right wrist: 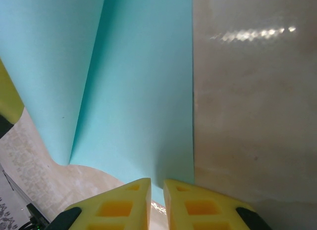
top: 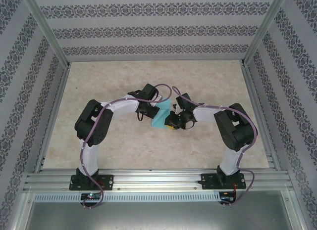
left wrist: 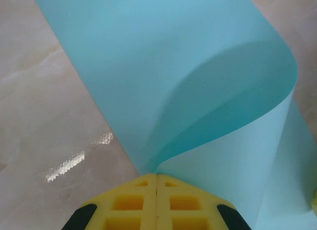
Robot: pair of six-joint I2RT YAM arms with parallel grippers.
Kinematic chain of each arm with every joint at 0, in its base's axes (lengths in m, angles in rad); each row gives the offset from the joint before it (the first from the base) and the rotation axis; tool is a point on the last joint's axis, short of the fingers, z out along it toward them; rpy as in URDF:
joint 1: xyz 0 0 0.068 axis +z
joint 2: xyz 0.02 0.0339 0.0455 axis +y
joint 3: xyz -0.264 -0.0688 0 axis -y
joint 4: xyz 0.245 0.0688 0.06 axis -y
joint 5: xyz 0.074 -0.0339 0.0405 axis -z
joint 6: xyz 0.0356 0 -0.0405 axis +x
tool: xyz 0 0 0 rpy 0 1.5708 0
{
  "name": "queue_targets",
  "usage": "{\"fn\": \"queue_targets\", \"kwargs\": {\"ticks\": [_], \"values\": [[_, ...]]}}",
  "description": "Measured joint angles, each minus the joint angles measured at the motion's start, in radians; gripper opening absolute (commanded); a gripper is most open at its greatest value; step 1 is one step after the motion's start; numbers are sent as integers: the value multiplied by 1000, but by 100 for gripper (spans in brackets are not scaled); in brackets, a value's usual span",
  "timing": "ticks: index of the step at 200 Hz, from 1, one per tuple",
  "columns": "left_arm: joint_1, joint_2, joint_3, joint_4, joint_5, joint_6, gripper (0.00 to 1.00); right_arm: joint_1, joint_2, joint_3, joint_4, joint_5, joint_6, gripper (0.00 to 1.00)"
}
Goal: Fold a paper plane with a square sheet of paper (fold left side to right side)
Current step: Fold the triangle a second time at the center of the table.
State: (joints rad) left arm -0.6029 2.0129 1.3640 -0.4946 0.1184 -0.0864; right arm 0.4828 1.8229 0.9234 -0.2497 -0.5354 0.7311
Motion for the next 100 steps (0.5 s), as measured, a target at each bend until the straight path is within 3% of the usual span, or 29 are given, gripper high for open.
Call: {"fn": "queue_targets", "kwargs": {"ticks": [100], "values": [[1, 11, -16, 19, 18, 0, 0, 0, -7, 0, 2, 0, 0, 19]]}}
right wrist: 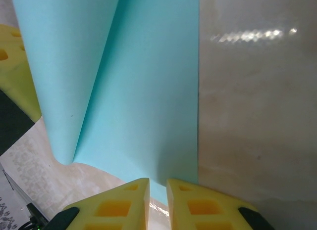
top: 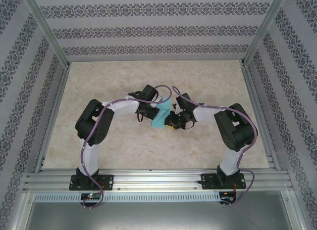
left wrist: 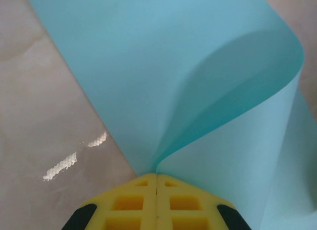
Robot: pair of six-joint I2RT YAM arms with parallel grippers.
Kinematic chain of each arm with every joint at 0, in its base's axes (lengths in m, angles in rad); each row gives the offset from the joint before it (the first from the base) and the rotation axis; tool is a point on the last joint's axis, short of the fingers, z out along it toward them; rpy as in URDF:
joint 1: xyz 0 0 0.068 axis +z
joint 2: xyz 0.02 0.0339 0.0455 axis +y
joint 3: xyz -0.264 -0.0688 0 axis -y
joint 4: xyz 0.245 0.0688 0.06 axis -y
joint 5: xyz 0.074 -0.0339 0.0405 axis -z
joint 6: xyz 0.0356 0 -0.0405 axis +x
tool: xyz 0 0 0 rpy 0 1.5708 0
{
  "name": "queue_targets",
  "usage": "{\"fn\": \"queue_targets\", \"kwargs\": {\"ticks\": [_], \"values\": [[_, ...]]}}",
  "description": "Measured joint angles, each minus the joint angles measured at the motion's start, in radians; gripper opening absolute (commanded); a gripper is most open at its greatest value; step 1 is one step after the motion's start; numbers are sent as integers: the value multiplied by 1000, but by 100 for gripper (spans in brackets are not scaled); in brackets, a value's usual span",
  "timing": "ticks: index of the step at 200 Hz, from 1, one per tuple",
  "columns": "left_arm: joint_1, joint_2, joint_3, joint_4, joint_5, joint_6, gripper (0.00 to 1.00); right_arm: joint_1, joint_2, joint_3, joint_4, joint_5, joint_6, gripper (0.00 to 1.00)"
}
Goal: Fold a paper plane with a square sheet of paper (fold left side to right side)
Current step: Fold the triangle a second time at the center of the table.
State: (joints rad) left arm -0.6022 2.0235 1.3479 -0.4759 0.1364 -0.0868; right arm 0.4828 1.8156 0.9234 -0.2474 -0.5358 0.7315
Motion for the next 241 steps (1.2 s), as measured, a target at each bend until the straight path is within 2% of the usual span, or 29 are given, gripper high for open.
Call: {"fn": "queue_targets", "kwargs": {"ticks": [43, 89, 170, 241], "values": [[0, 0, -6, 14, 10, 0, 0, -17, -36, 0, 1, 2, 13, 19], [0, 0, -6, 15, 12, 0, 0, -39, -53, 2, 122, -19, 107, 17], [0, 0, -6, 15, 13, 0, 0, -30, 59, 93, 219, -19, 189, 17], [0, 0, -6, 15, 12, 0, 0, -13, 95, 105, 225, -18, 206, 15]]}}
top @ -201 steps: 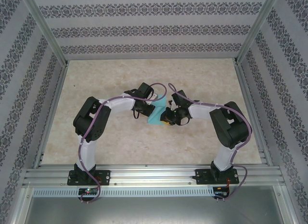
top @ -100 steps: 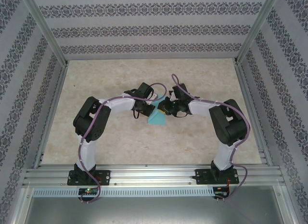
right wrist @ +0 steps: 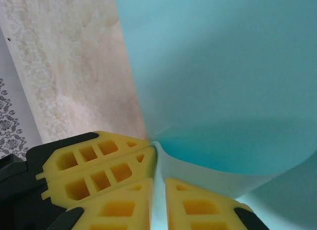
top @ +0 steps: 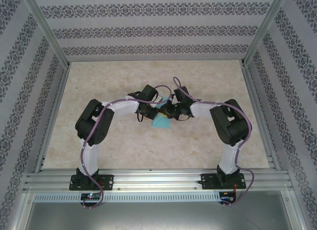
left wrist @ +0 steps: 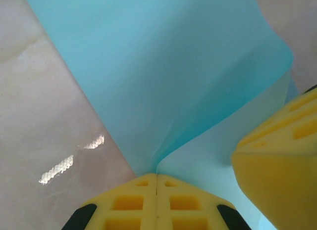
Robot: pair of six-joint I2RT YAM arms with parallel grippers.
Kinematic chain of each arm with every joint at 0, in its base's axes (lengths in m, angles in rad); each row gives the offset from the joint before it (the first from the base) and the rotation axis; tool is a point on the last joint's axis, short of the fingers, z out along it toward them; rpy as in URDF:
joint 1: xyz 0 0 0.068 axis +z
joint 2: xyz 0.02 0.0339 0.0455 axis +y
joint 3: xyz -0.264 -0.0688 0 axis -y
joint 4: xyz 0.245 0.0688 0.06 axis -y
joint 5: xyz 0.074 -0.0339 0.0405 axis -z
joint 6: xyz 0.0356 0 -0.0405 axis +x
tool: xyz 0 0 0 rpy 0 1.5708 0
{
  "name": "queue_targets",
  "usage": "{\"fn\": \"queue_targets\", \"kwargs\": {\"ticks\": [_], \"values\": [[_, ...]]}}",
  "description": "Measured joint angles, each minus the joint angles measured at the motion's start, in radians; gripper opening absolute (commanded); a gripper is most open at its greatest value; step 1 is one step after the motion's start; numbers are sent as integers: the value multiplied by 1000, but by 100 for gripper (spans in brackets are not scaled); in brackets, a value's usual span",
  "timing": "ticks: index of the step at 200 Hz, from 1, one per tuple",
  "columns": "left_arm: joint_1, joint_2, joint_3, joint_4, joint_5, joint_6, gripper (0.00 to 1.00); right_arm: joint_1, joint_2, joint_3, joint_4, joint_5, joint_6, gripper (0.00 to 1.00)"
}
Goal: Fold a paper plane with a square sheet of paper (fold left side to right side)
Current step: Fold the triangle a second time at the center of the table.
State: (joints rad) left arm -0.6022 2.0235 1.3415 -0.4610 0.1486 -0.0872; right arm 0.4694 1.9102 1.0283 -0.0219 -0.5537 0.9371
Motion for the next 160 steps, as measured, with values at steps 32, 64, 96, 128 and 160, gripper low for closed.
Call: {"fn": "queue_targets", "kwargs": {"ticks": [32, 64, 96, 128, 160], "values": [[0, 0, 0, 0, 0, 0, 0, 0, 0, 1, -19, 7, -11, 15], [0, 0, 0, 0, 0, 0, 0, 0, 10, 4, -37, 18, -22, 15], [0, 0, 0, 0, 0, 0, 0, 0, 14, 4, -55, 29, -34, 15], [0, 0, 0, 0, 0, 0, 0, 0, 19, 4, -60, 30, -42, 15], [0, 0, 0, 0, -2, -7, 0, 0, 19, 4, -63, 31, -45, 15]]}}
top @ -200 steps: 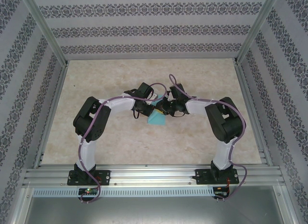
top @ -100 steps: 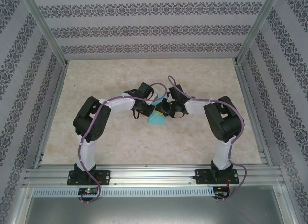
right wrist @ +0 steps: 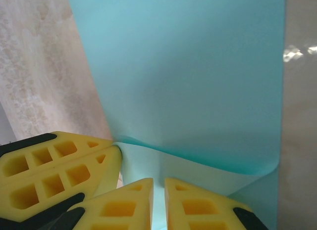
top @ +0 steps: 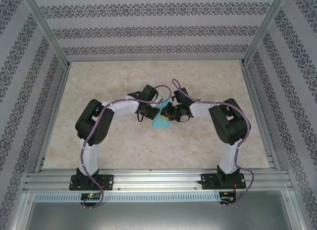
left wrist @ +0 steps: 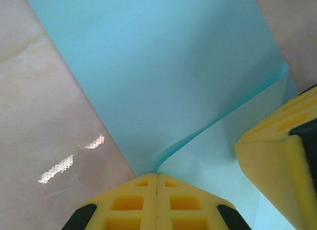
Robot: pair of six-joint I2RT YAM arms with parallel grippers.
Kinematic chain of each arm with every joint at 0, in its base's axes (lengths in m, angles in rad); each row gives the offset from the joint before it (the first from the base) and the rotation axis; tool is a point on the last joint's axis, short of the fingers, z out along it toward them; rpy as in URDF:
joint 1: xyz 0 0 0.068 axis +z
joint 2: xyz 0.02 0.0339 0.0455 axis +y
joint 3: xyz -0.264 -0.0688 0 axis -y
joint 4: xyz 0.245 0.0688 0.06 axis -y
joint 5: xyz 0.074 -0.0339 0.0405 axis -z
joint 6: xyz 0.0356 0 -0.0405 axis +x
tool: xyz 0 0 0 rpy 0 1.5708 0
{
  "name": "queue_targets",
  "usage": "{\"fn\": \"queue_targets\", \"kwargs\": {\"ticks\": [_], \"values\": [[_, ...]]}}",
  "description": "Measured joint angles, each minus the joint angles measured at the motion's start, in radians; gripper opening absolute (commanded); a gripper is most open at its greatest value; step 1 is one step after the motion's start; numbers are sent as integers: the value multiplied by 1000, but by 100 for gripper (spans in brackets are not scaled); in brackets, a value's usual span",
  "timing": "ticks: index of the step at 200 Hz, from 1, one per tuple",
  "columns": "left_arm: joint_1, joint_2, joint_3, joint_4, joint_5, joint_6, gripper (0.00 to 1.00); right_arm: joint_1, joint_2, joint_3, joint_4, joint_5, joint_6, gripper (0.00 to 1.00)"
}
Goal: Fold a paper plane with a square sheet of paper (fold left side to right side)
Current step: Fold the triangle a second time at the center of the table.
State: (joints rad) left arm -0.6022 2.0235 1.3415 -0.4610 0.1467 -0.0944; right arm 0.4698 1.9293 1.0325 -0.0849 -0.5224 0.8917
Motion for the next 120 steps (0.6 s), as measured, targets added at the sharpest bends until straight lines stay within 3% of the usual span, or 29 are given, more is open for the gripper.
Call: {"fn": "queue_targets", "kwargs": {"ticks": [120], "values": [[0, 0, 1, 0, -13, -18, 0, 0, 0, 0, 1, 1, -3, 18]]}}
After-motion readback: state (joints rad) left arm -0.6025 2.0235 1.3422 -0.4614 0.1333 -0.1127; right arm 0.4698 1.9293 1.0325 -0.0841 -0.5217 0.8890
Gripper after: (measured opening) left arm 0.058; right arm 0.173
